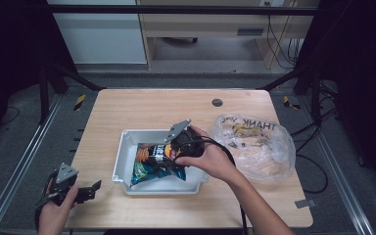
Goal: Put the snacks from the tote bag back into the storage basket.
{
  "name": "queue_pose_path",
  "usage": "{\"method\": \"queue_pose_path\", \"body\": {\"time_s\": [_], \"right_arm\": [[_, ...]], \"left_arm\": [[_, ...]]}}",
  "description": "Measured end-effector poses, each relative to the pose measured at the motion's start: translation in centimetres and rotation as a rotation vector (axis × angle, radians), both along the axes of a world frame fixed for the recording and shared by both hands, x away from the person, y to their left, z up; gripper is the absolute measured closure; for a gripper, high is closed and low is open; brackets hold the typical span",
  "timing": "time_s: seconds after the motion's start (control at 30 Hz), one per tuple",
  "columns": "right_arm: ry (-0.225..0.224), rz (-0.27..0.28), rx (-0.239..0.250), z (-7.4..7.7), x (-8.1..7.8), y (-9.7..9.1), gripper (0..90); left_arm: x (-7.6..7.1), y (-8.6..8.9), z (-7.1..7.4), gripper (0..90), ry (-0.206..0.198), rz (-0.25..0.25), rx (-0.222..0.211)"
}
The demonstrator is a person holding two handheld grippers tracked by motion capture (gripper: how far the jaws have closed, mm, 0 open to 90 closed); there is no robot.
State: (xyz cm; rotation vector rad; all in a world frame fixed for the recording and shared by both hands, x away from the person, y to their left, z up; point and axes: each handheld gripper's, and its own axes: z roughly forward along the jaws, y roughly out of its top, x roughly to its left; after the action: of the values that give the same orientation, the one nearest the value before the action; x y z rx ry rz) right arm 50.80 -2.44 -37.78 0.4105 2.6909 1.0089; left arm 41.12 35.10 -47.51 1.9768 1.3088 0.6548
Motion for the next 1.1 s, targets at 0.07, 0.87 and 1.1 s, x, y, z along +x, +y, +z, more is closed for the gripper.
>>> {"method": "queue_pose_path", "body": {"time_s": [0.07, 0.87, 1.1], "right_arm": [[-0.005, -0.008, 0.009, 0.2, -0.3, -0.2, 6.9], [-0.057, -0.199, 0.070, 0.3, -2.8, -4.0, 7.4], [-0.093, -0.273, 0.113, 1.2, -3.1, -5.5, 7.3]], "left_arm": [[0.0, 0.1, 0.0, 3.1, 0.001, 0.005, 0.000], [0.0, 0.2, 0.0, 3.1, 0.002, 0.006, -0.010], [0.0, 0.2, 0.1, 3.1, 0.003, 0.001, -0.008]]}}
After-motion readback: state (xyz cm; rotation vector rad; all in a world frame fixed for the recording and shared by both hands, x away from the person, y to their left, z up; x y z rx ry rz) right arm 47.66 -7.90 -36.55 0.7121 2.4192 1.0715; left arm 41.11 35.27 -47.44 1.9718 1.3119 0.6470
